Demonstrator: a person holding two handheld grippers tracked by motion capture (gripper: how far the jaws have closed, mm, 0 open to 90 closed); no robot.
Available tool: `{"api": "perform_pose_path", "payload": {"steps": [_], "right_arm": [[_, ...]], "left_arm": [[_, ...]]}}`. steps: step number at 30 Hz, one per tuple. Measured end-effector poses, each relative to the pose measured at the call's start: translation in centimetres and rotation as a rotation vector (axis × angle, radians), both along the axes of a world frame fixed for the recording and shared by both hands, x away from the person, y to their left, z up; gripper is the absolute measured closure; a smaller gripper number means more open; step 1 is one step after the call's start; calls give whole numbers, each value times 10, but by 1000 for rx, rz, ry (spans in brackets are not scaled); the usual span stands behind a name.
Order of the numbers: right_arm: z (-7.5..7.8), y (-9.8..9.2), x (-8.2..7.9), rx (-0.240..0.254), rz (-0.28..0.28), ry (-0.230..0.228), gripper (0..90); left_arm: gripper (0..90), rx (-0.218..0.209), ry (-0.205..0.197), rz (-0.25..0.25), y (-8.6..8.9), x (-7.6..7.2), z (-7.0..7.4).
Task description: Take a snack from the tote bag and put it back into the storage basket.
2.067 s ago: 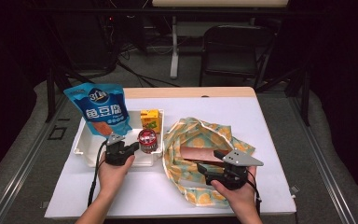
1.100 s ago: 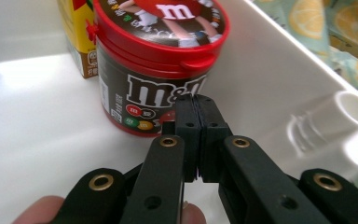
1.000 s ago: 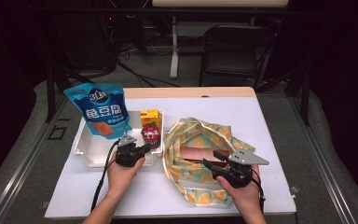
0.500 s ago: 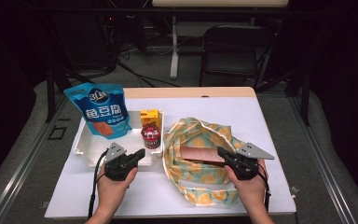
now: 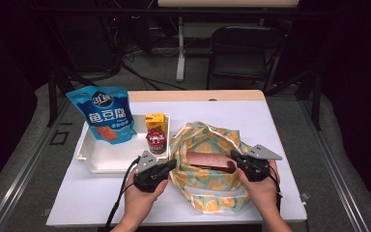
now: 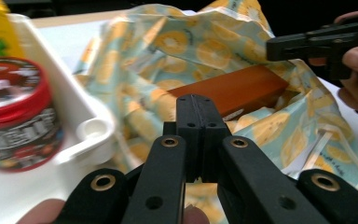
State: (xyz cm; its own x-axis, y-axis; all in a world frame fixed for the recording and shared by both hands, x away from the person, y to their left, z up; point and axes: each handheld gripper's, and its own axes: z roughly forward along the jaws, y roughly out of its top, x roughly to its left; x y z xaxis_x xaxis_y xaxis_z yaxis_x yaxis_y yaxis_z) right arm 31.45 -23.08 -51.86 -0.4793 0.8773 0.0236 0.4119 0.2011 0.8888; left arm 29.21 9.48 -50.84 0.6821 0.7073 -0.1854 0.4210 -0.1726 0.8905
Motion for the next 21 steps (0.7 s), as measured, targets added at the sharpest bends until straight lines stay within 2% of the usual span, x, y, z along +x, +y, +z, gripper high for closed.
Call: {"api": "perform_pose_path", "payload": {"steps": [2, 6, 8, 12, 14, 16, 18, 21], "right_arm": [[-2, -2, 5, -16, -11, 3, 900], [-7, -6, 14, -10, -27, 20, 900], [-10, -7, 17, -22, -32, 31, 900], [-14, -8, 22, -28, -51, 38, 900], [-15, -10, 23, -34, -56, 43, 900], [-16, -11, 23, -15, -47, 55, 900], [-16, -11, 22, 4, -42, 63, 900], [-15, -12, 19, 3, -37, 67, 900]], "left_arm": [[898, -3, 13, -13, -9, 3, -3], [895, 4, 20, -47, -27, 9, -12], [896, 7, 42, -51, -32, 12, -18], [900, 52, 99, -59, -41, 18, -32], [900, 66, 111, -55, -45, 19, -37], [900, 85, 119, -45, -46, 20, -39], [900, 78, 129, -35, -48, 23, -42], [900, 81, 140, -18, -51, 25, -44]]}}
